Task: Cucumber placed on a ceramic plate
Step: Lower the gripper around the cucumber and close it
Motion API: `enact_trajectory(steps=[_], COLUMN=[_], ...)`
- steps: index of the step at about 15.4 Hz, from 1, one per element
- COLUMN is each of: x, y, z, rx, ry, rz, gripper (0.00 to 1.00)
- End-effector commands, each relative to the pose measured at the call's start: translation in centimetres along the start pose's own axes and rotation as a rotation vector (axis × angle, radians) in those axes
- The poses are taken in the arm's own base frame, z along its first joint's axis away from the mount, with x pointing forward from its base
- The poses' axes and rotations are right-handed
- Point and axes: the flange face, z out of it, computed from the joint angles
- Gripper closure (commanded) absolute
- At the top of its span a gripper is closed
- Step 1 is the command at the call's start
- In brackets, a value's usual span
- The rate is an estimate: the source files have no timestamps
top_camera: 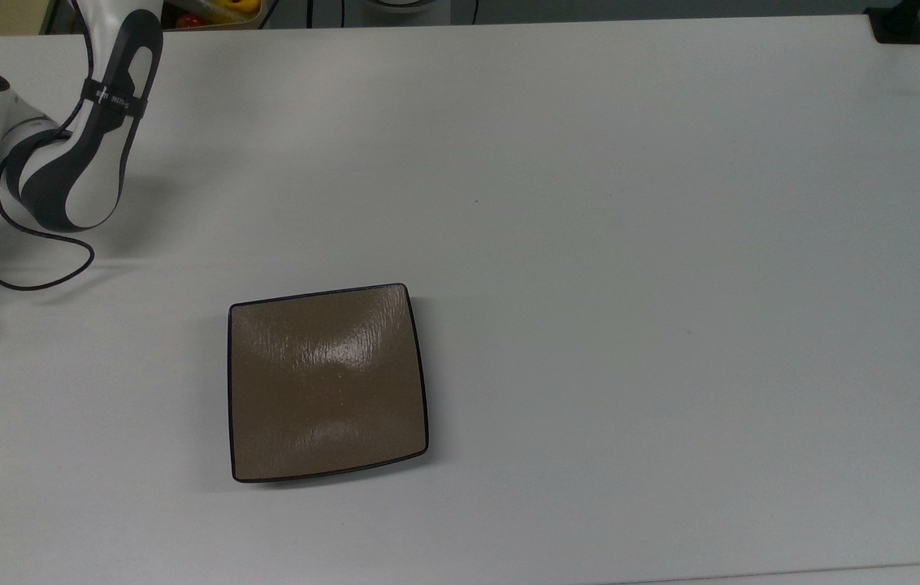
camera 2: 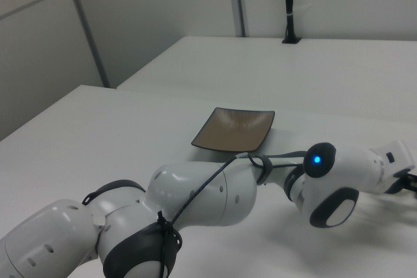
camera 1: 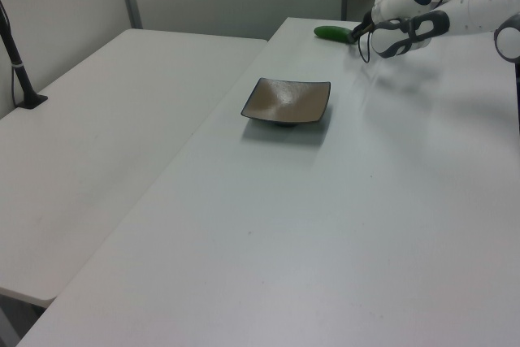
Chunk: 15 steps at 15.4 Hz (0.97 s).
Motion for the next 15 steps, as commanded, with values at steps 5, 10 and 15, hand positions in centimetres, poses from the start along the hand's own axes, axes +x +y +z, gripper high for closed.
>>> enact_trajectory(steps=[5, 10, 15], x=[2.1, 8.7, 15.7], y=[0.3, -0.9, -4.6], z=[-1.5, -7.3, -14.4], rx=[0.004, 0.054, 0.156], ry=[0.032, 0.086, 0.053], rz=[0.021, 0.051, 0.029], gripper=[0.98, 0.98, 0.98])
